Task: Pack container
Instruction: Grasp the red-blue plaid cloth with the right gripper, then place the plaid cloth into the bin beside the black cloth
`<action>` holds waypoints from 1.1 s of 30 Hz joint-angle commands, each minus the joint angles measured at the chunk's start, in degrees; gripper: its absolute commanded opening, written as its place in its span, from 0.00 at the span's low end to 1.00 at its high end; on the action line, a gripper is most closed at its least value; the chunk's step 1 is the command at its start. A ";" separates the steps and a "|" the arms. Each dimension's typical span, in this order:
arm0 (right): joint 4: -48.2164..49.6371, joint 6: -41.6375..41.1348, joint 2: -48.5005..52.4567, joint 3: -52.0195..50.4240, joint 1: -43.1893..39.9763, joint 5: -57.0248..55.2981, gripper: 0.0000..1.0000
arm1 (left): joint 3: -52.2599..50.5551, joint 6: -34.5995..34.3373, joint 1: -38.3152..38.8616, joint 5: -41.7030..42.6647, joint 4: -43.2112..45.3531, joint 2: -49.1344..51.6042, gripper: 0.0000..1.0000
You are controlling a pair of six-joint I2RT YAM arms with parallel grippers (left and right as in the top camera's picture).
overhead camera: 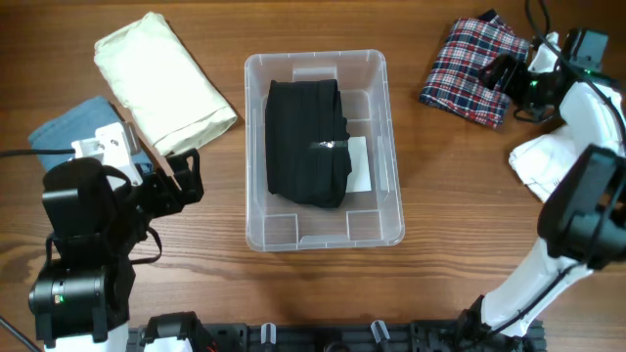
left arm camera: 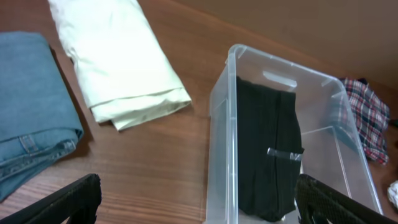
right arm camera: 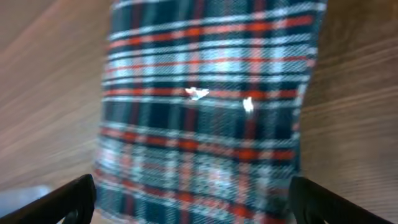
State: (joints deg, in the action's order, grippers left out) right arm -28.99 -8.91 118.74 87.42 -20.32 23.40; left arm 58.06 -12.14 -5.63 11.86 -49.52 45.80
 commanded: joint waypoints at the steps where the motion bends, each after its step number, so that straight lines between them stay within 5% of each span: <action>1: 6.49 -0.61 5.27 0.11 -2.36 1.44 1.00 | 1.05 -0.09 0.26 0.09 -0.07 -0.31 1.00; 9: 15.19 -0.07 14.91 0.11 -0.02 8.87 1.00 | 1.05 -0.11 0.26 0.09 -0.04 -0.28 1.00; 10: 15.39 -0.04 15.04 0.11 1.07 9.29 0.92 | 1.05 -0.11 0.26 0.11 -0.04 -0.28 1.00; 11: 15.89 -0.28 14.99 0.13 1.90 9.46 0.71 | 1.05 -0.11 0.26 0.11 -0.07 -0.31 1.00; 12: 16.37 -2.49 14.97 0.11 2.38 9.94 0.21 | 1.05 -0.11 0.26 0.11 -0.04 -0.31 1.00; 13: 16.33 -3.82 14.95 0.13 2.38 10.47 0.04 | 1.05 -0.11 0.26 0.11 -0.07 -0.31 1.00; 18: 12.35 -0.63 5.44 0.13 2.47 14.43 0.04 | 1.05 -0.11 0.26 0.09 -0.07 -0.31 1.00; 26: 2.86 9.38 -33.59 0.13 6.60 14.21 0.04 | 1.05 -0.09 0.26 0.07 -0.04 -0.31 1.00; 30: -9.42 32.28 -46.29 0.13 19.28 14.60 0.04 | 1.05 -0.11 0.26 0.09 -0.07 -0.31 1.00; 33: -20.11 46.95 -45.92 0.13 31.32 10.21 0.04 | 1.05 -0.11 0.26 0.09 -0.09 -0.31 1.00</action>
State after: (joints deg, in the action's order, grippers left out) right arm -44.23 20.69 72.01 87.44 3.84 35.86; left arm 58.06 -12.14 -5.63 11.86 -49.80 45.80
